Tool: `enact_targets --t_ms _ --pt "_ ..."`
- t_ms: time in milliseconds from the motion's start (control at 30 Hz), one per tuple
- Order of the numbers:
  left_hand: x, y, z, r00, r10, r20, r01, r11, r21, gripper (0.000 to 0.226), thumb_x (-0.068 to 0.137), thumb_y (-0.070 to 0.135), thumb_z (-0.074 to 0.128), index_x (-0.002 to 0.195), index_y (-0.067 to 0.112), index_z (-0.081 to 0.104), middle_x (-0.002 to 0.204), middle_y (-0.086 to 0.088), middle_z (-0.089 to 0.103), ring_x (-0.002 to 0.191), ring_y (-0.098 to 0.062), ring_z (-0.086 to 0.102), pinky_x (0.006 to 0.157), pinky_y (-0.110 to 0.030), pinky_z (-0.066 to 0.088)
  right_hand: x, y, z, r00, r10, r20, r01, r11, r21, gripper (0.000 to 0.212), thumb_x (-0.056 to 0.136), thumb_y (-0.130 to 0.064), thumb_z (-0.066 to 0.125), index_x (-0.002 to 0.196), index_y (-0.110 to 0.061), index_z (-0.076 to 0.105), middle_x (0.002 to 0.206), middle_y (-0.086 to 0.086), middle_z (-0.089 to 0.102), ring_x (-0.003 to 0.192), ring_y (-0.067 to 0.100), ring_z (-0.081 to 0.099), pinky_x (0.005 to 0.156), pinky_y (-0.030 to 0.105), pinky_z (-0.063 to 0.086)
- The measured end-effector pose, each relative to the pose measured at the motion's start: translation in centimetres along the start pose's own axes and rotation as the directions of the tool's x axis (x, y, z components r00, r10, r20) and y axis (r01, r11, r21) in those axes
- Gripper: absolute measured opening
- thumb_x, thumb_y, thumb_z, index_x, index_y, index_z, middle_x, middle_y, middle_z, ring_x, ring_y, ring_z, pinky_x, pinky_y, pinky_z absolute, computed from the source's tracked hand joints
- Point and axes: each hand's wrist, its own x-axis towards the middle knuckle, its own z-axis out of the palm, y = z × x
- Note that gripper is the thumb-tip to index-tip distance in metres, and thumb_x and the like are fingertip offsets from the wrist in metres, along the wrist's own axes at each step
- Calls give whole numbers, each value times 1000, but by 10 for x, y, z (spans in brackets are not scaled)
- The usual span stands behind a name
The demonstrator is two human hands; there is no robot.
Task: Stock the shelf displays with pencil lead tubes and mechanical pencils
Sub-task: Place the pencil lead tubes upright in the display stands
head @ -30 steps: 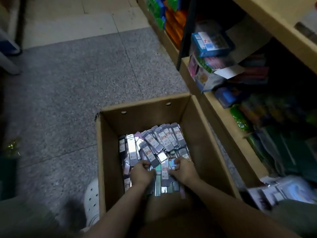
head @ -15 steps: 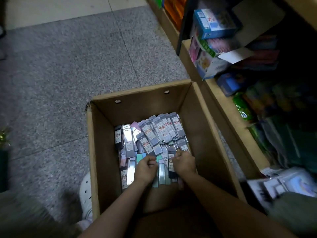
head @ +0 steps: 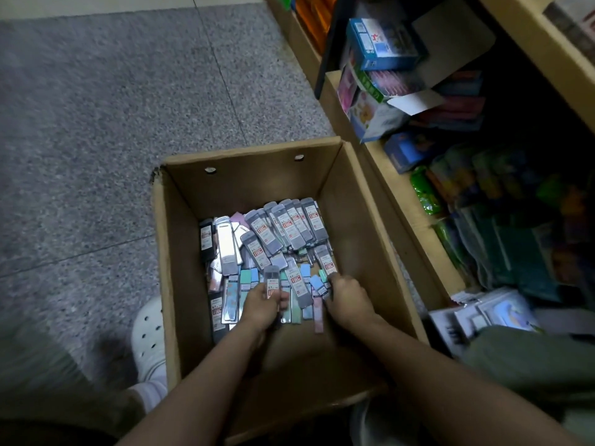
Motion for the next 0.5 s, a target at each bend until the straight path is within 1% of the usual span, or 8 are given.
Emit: enact_targets --t_ms 67,133,200,267,333,400,467,500 --pt "0 -1 1 1000 -25 8 25 1000 -14 21 101 6 44 122 6 45 88 -12 65 72 -22 56 59 -32 42 2 -4 7 1000 11 28 -9 998 -59 33 97 -20 54 129 -12 48 124 13 57 113 31 60 92 37 49" --pt "3 -2 1 999 -35 8 35 999 -1 23 102 8 44 123 -2 46 89 -11 65 70 -20 56 59 -31 43 7 -5 13 999 5 33 -2 995 -103 38 98 -24 54 132 -12 44 127 13 55 115 30 59 93 37 49" --pt "7 -1 2 1000 -21 2 21 999 25 25 102 7 43 123 -5 48 92 -10 66 69 -19 58 59 -30 45 12 -6 17 1000 -10 11 11 991 -132 38 97 -22 55 132 -13 43 128 12 55 115 29 59 92 36 49" --pt "9 2 5 1000 -5 2 5 999 34 22 101 5 44 117 -7 54 95 -14 68 70 -20 60 61 -31 47 17 -9 22 1000 -9 -3 8 994 -105 42 93 -19 62 130 -12 45 127 10 56 115 28 59 91 36 49" --pt "11 4 7 1000 0 -1 0 1000 31 19 100 5 45 108 -5 59 98 -18 69 74 -23 62 65 -33 48 22 -13 25 1000 28 -9 -28 999 -19 46 86 -20 71 125 -12 49 122 9 58 113 28 60 87 35 50" --pt "12 6 9 1000 -3 -9 3 1000 27 14 99 6 47 98 2 60 95 -15 68 73 -22 62 65 -31 50 26 -16 25 997 67 -35 -64 995 75 31 88 -20 68 115 -13 55 117 9 61 107 27 62 83 32 50" --pt "11 9 10 1000 -7 -16 7 1000 13 12 98 6 48 92 5 59 90 -14 67 73 -24 61 66 -33 49 29 -14 24 994 98 -53 -88 982 164 10 90 -14 63 99 -16 59 114 9 62 102 27 63 84 31 50" --pt "10 11 10 1000 -15 -12 15 1000 5 12 99 6 48 92 5 58 88 -14 66 73 -26 60 65 -35 48 30 -12 22 993 102 -60 -88 976 198 8 89 -11 62 91 -18 59 113 10 62 101 27 63 85 30 50"
